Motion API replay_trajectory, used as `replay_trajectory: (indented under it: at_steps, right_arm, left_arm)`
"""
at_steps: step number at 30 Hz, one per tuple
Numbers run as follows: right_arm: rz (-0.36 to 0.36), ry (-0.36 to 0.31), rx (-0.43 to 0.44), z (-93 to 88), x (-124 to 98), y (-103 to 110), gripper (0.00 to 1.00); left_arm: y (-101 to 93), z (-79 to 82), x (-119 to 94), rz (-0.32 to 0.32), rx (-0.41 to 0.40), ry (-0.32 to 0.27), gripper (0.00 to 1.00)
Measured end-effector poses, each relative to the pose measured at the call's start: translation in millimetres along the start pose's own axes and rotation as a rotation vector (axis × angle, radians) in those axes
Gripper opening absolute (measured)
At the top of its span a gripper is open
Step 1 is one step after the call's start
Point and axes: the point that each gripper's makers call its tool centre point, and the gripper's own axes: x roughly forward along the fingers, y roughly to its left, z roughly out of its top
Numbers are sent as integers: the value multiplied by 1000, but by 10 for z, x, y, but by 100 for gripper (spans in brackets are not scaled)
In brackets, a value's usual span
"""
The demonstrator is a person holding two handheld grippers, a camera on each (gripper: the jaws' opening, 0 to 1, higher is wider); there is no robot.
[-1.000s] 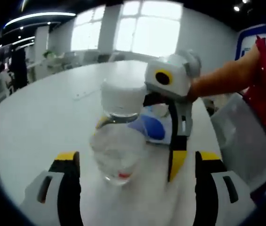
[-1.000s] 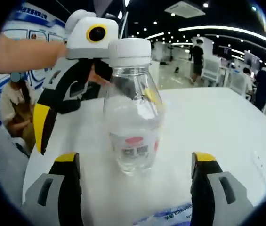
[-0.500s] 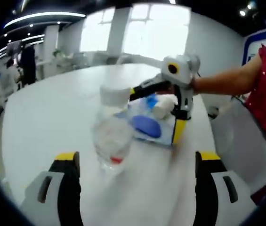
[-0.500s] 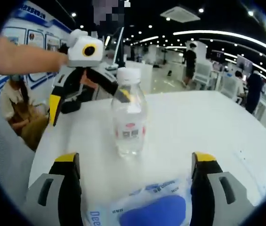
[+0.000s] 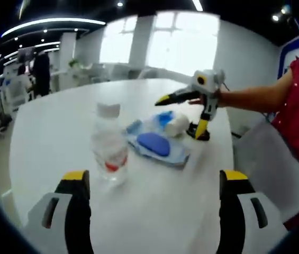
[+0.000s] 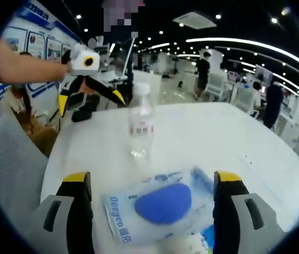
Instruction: Arrange the tabletop items into an orderly group along one side of the table until the central work area is clear of visible clutter.
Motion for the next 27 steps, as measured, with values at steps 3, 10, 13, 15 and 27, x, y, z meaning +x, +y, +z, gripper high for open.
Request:
replay_trajectory:
  at_steps: [3, 10, 13, 15, 27]
  right_arm:
    - [-24, 2, 7, -94, -185, 8, 93]
    - [-63, -1, 19, -224, -564, 78, 92]
    - [-79, -10, 33, -281, -729, 102, 92]
    - [-94, -9, 37, -337, -832, 111, 92]
    - [-181, -32, 123, -674, -1369, 103, 90]
  left_arm:
    - [-164, -57, -42, 6, -4, -3, 99]
    - [-536, -94, -38, -10, 3, -14, 98]
    - [-708, -85, 2, -27, 14, -19, 98]
    - [-837, -74, 42, -43, 24, -20, 98]
    - [-1291, 130, 438, -151, 91, -8, 97]
